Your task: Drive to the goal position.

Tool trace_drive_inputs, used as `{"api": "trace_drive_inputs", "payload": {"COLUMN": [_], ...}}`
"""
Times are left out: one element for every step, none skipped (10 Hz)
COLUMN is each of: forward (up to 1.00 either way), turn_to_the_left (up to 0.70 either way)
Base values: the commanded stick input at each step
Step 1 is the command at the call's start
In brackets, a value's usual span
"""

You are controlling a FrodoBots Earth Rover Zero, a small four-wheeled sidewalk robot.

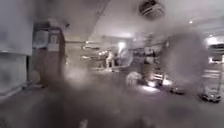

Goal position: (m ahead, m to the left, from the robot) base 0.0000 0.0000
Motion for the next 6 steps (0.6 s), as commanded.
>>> {"api": "trace_drive_inputs", "payload": {"forward": [0.45,0.45,0.45,0.45,0.45,0.45], "turn_to_the_left": [0.27,0.27,0.27,0.27,0.27,0.27]}}
